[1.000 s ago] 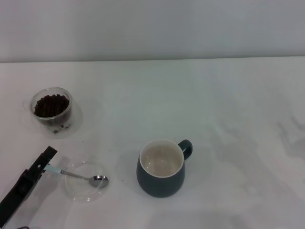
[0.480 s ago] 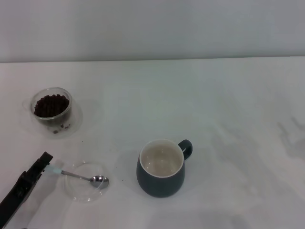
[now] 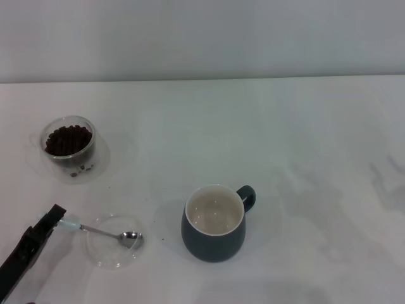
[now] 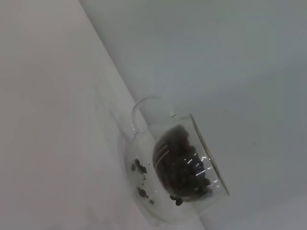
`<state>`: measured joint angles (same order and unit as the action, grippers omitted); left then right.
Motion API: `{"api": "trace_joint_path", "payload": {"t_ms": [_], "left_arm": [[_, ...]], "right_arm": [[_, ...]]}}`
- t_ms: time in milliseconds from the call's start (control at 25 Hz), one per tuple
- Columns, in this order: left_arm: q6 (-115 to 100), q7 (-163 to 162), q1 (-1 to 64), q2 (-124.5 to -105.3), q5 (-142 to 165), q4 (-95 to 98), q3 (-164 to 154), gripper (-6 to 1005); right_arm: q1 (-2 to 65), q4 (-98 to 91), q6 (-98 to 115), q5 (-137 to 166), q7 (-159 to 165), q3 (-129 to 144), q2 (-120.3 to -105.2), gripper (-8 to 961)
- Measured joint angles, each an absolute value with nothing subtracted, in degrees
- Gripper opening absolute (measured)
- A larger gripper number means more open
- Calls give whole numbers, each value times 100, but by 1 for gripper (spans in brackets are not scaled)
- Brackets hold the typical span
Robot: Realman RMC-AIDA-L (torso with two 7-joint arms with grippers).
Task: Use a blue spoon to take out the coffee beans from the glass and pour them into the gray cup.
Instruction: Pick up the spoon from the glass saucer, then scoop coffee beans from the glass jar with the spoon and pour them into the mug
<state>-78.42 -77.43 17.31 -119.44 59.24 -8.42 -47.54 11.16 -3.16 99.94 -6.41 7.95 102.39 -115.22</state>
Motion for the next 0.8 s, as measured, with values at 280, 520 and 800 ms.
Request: {"api": "trace_joint_path", "payload": {"t_ms": [280, 520, 800], "left_arm": [[-8091, -7639, 1656, -11933, 5924, -646, -4768, 124], [-8463, -7661, 1439, -11912, 5924, -223, -4785, 125], [-8643, -7781, 1131, -11879, 5906, 652, -4755, 124]], "right_arm": [[1073, -316, 10001, -642, 792, 10245, -11522, 407], [1071, -358, 10025, -637, 783, 10317, -11522, 407], [1093, -365, 10064, -632, 782, 10333, -11522, 408]]}}
